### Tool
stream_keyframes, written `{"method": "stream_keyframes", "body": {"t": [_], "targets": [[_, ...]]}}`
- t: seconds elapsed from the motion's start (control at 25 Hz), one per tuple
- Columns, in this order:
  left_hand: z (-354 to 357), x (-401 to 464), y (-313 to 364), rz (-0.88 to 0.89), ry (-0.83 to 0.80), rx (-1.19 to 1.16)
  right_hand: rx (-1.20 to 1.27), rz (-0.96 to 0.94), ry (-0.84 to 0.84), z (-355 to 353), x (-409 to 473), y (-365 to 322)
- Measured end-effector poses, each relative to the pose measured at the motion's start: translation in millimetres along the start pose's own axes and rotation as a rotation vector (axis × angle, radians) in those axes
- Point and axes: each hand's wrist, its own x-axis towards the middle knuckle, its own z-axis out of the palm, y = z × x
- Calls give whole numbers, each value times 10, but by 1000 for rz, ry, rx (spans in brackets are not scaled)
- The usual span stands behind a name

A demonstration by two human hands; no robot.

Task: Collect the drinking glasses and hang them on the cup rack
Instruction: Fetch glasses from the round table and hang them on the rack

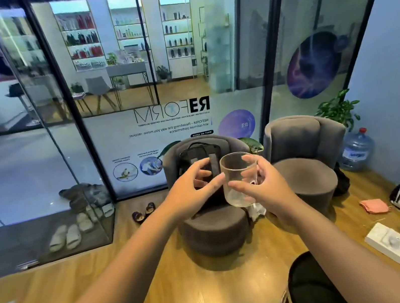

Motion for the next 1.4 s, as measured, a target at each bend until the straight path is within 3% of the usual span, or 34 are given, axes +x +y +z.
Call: {"method": "stream_keyframes", "body": {"t": [0.28, 0.6, 0.96, 1.2, 1.4], "targets": [[-1117, -788, -195, -16, 126, 72, 45, -75, -115, 1017, -168, -696], [-1758, -2132, -517, -133, 312, 142, 72, -154, -327, 2153, -611, -1075], [-2406, -4108, -383, -438, 802, 369, 252, -316, -940, 3709, -1356, -1880], [-2093, -5828, 73, -673, 1100, 403, 325, -411, -1342, 4409, -2641, -2322], [-1413, -7292, 766, -879, 1399, 426, 383, -478, -1654, 4621, -4176, -2643]]}}
